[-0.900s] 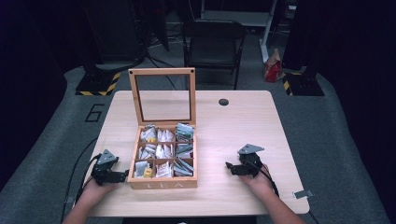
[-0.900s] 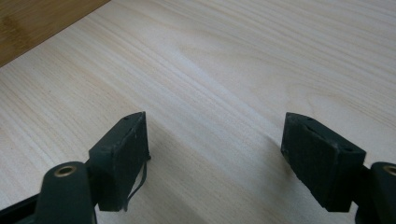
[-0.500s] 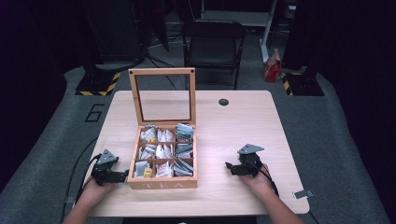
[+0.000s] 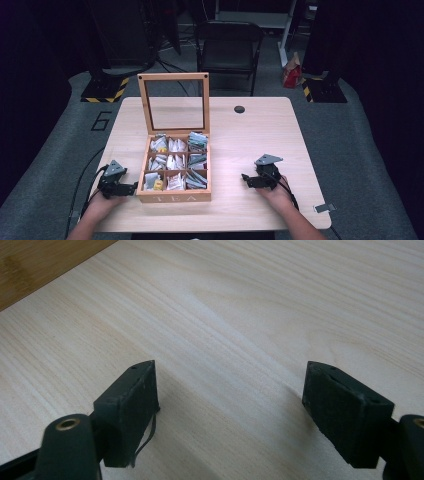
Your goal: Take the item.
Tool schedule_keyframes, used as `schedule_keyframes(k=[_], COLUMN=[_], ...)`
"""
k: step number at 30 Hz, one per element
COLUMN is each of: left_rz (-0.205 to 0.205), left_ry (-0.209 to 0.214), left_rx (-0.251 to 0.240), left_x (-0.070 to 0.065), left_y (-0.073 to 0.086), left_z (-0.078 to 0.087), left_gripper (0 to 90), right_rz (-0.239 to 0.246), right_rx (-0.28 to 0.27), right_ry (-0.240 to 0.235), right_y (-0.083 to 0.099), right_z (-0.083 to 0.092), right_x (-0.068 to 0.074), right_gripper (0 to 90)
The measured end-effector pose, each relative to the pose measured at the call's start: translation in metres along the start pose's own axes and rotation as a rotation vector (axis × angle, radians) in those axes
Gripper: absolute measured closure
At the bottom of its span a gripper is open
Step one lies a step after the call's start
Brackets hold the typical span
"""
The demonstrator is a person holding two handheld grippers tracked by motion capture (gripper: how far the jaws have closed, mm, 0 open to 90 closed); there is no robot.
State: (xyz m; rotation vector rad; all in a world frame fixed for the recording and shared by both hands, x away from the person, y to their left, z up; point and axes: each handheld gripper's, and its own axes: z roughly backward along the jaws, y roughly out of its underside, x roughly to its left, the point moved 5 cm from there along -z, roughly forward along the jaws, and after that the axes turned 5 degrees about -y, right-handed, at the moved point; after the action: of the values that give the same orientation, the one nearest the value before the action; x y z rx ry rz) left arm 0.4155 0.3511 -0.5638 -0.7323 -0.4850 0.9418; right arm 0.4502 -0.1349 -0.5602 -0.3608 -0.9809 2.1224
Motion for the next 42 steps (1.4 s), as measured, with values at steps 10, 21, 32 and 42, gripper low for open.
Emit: schedule_keyframes(k=[10,21,32,42], left_rz=[-0.001,0.0,0.0,0.0], left_ry=[0.0,0.0,0.0,0.0], left_rx=[0.001,0.001,0.0,0.0], left_x=[0.0,0.0,0.0,0.0], left_y=[0.0,0.0,0.0,0.0], left_z=[0.0,0.0,0.0,0.0], left_gripper=[13.8,13.8,13.8,13.8], right_rz=[-0.024,-0.022,-0.012,-0.019], right_rx=[-0.004,-0.02,-0.036,-0.067], right_ry=[-0.034,-0.055,-0.068,-0.084], right_y=[-0.002,-0.014,-0.028,-0.042], right_z=[0.007,0.018,0.029,0.043], right_x=[-0.003,0.005,0.015,0.018], right_gripper=[26.9,28.2,28.4,28.4])
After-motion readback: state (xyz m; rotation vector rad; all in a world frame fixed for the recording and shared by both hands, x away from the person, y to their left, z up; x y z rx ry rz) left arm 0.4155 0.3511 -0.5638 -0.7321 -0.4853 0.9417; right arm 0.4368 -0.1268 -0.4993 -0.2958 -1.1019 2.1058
